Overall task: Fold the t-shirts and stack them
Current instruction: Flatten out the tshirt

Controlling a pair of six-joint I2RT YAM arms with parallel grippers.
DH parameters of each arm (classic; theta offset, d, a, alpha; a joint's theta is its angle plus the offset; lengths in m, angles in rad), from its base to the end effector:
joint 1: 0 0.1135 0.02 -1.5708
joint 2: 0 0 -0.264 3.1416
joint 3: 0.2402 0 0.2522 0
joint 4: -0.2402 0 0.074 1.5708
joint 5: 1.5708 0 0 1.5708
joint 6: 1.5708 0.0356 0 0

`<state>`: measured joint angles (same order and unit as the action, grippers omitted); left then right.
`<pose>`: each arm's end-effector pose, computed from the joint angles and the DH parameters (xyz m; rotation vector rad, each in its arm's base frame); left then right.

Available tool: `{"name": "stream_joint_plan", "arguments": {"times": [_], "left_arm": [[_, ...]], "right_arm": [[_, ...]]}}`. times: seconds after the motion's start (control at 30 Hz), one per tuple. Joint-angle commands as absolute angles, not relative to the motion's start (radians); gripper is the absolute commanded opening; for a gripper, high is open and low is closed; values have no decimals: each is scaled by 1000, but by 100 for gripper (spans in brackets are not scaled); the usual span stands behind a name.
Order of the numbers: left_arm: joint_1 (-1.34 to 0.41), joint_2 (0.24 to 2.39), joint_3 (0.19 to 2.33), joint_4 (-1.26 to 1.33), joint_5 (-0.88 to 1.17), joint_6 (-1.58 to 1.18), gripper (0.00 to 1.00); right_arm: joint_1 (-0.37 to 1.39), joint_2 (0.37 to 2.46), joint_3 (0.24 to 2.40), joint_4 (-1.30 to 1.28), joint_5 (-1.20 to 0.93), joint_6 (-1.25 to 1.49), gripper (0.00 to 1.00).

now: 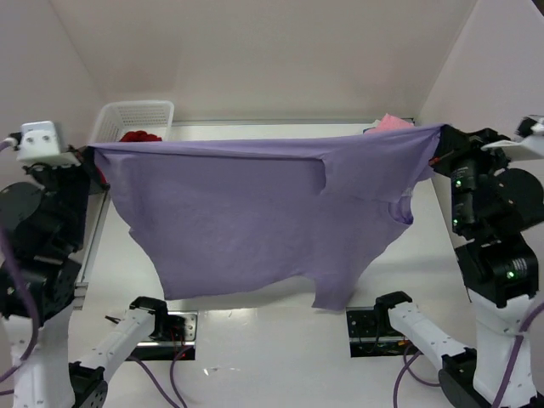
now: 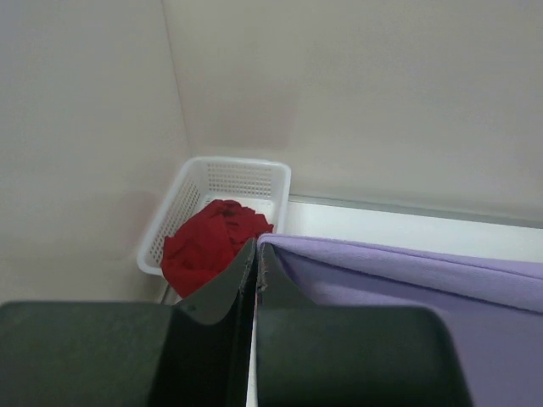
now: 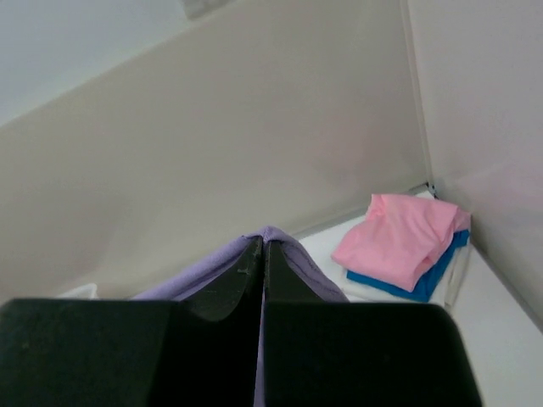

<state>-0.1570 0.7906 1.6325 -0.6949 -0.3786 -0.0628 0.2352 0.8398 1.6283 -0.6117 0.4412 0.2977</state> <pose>0.0600 0.0038 0.5395 -0.2447 1.4138 0.0887 0.0798 0.0035 0.5448 0.4079 1.3522 0.1340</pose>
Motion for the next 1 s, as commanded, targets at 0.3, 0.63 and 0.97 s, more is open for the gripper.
{"name": "stream_joint_plan", "arguments": {"times": [0.3,0.63,0.97], "left_arm": [[-152,1043,1449,-457,-422,-77,0],[-152,1157,1604,-422,-445,-46,0],[-152,829,1545,-534,-399,-67,0]], "right_arm": [[218,1038,1367,-383,456,288,0],[218,1092,1534,-366,465,261,0],[218,807,1502,-486,423,279,0]]}}
